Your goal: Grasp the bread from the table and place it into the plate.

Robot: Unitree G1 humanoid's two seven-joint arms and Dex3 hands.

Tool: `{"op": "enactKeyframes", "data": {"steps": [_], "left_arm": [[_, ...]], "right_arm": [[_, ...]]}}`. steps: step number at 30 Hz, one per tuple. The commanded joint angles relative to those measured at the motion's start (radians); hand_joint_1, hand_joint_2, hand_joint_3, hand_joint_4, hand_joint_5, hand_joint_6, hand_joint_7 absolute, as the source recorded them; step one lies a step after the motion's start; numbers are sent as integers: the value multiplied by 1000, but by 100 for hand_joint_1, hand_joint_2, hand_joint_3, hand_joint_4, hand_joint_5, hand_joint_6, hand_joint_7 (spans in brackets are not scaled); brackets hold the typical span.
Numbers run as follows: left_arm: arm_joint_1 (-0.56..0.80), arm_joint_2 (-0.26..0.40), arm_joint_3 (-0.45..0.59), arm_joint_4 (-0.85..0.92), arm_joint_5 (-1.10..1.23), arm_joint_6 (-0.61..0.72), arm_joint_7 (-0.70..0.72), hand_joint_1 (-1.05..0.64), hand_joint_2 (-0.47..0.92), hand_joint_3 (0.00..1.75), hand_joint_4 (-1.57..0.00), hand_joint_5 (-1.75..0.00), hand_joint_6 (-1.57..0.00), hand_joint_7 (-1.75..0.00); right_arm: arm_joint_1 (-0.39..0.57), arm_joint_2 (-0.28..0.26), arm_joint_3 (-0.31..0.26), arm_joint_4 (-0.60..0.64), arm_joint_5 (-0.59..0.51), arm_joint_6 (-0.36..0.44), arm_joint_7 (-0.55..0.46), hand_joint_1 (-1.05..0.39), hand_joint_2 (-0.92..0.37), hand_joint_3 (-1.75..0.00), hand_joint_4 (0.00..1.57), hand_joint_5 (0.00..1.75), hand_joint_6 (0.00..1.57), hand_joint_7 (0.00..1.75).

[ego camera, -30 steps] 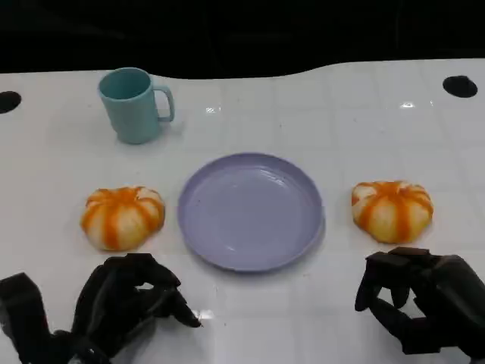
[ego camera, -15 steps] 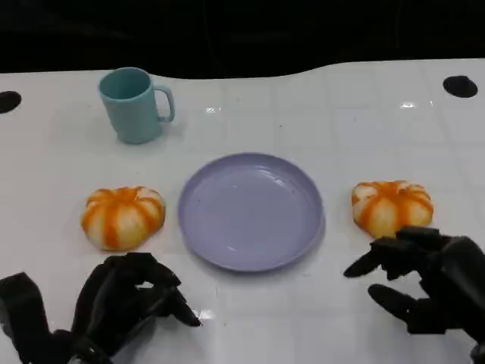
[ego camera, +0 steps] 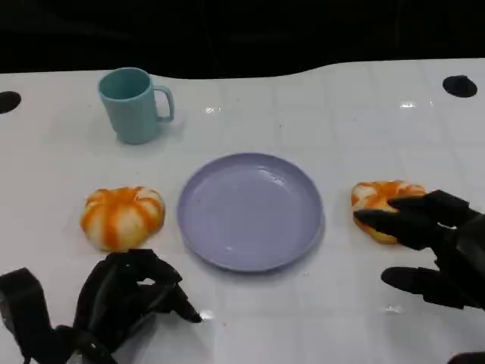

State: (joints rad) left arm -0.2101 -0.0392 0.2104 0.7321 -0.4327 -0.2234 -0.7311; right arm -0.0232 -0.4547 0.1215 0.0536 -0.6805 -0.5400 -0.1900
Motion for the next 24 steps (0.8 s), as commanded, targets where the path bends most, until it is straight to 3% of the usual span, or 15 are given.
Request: {"op": "enactKeyframes", "data": {"steps": [1,13,24], "left_arm": [[-11,17,10,13,1,-8,-11,-105,68,0,-157,-61,-157,-34],[-13,13,13,18,4,-9,-3,-105,67,0,-157,-61,-157,-33],[-10,11,17,14,4,-6,-5,-105,67,0,-157,-61,-157,-34]], "right_arm": [[15,-29,-21,-83,-20,94,66,-51,-83,0,7,21,29,0],[-67,-31,30,-90,-161,251,119,-53,-78,0,0,24,23,1],[-261,-5,157,184,-251,304,43,-47,-76,0,0,33,25,1]]}}
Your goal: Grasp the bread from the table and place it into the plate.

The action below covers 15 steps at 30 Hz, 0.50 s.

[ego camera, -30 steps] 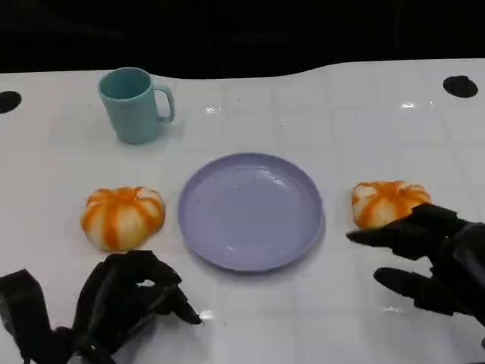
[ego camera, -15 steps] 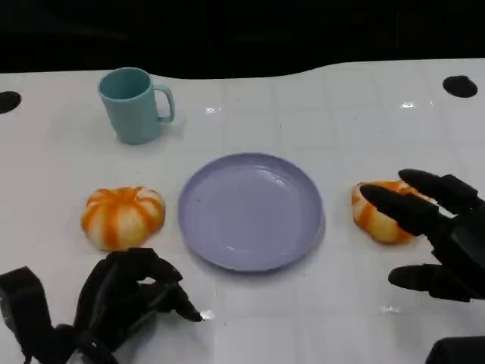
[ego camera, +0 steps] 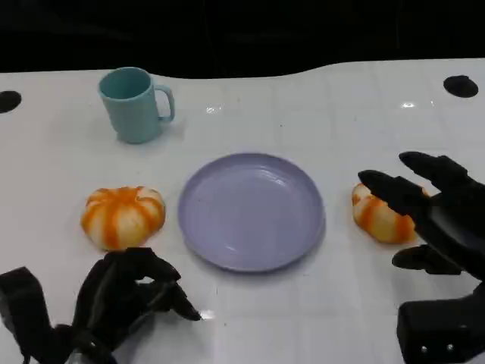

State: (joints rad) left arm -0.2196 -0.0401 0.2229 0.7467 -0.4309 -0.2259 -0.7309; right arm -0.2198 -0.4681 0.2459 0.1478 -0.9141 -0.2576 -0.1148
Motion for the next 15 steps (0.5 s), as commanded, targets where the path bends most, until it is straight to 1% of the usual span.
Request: {"op": "enactKeyframes", "data": {"steps": [1,3,7,15], "left_arm": [[-1,12,5,0,2,-4,-5,-105,67,0,-157,-61,-157,-34],[0,12,5,0,4,-4,-4,-105,67,0,-157,-62,-157,-34],[-1,10,7,3,5,-14,-7,-105,67,0,-157,-62,-157,-34],[4,11,7,0,9,-19,-7,-105,68,0,-157,-62,-157,-34]], "right_arm": [[-78,10,42,110,-20,24,-41,-46,-75,0,0,34,25,1],[-107,15,63,153,-25,31,-54,-46,-75,0,0,35,26,1],[-199,38,121,295,-46,40,-86,-42,-75,0,2,39,27,1],[-331,81,216,530,-58,51,-157,-42,-72,0,6,39,28,1]]}}
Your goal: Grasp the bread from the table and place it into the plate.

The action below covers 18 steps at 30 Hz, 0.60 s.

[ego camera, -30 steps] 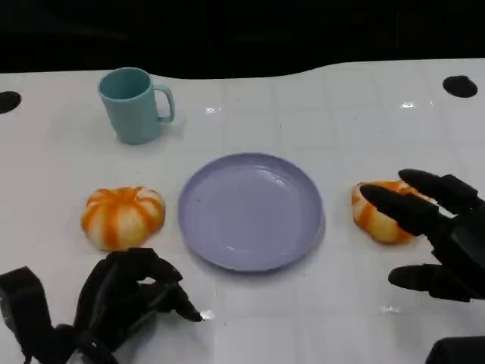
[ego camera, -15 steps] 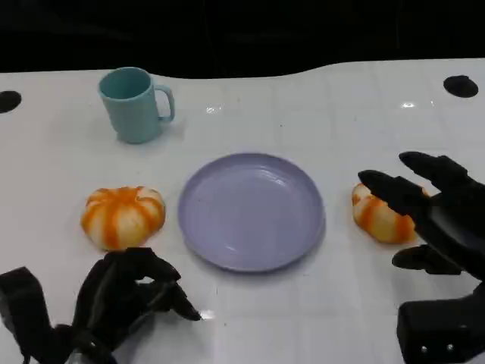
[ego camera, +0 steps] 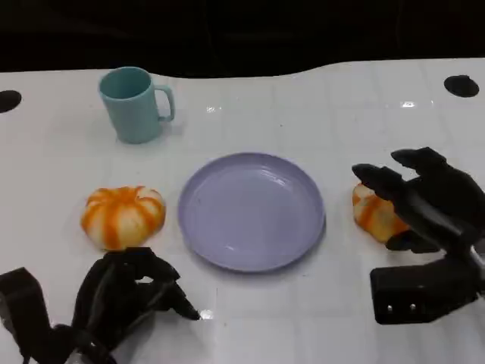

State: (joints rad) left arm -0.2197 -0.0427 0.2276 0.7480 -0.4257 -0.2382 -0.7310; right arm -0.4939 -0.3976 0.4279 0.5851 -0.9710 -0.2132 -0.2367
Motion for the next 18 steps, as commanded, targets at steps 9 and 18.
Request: {"op": "enactKeyframes", "data": {"steps": [9,18], "left_arm": [[14,12,1,-17,1,2,-4,-105,68,0,-157,-61,-157,-34],[23,8,3,-30,-3,3,-7,-105,67,0,-157,-61,-157,-34]], "right_arm": [[-164,67,119,329,6,36,-73,-47,-74,0,13,28,29,0],[-223,103,159,490,32,44,-113,-40,-80,-1,26,13,32,1]]}}
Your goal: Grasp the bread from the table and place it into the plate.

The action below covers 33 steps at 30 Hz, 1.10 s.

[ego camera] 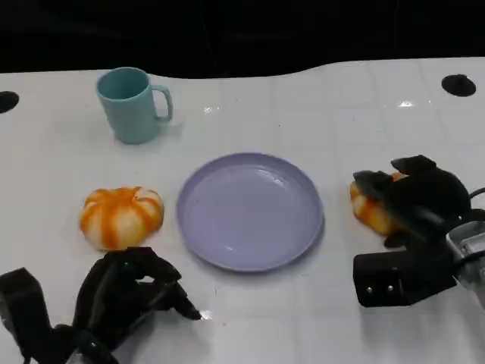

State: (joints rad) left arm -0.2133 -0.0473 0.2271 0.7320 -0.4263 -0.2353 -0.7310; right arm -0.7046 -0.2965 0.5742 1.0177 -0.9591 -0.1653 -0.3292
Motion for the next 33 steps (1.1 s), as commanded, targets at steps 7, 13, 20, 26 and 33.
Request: {"op": "enactKeyframes", "data": {"steps": [7,13,20,26,33], "left_arm": [[19,14,1,-18,1,0,-5,-105,68,0,-157,-62,-157,-34],[18,16,2,-16,-2,2,-9,-105,67,0,-157,-62,-157,-34],[15,14,3,-8,2,-4,-3,-105,68,0,-157,-62,-157,-35],[13,16,2,-8,0,6,-7,-105,67,0,-157,-62,-157,-35],[13,15,3,-10,-3,15,-7,-105,67,0,-157,-61,-157,-34]], "right_arm": [[-32,1,7,122,65,-96,-133,-23,-87,0,104,47,100,7],[-33,2,13,169,74,-182,-275,-14,-83,-26,92,171,100,105],[-42,7,33,202,59,-206,-422,-16,-57,-73,91,175,81,154],[-43,23,-3,199,107,-243,-491,-11,-52,-75,95,175,80,158],[-43,51,-77,161,207,-278,-482,-9,-41,-107,97,175,81,157]]}}
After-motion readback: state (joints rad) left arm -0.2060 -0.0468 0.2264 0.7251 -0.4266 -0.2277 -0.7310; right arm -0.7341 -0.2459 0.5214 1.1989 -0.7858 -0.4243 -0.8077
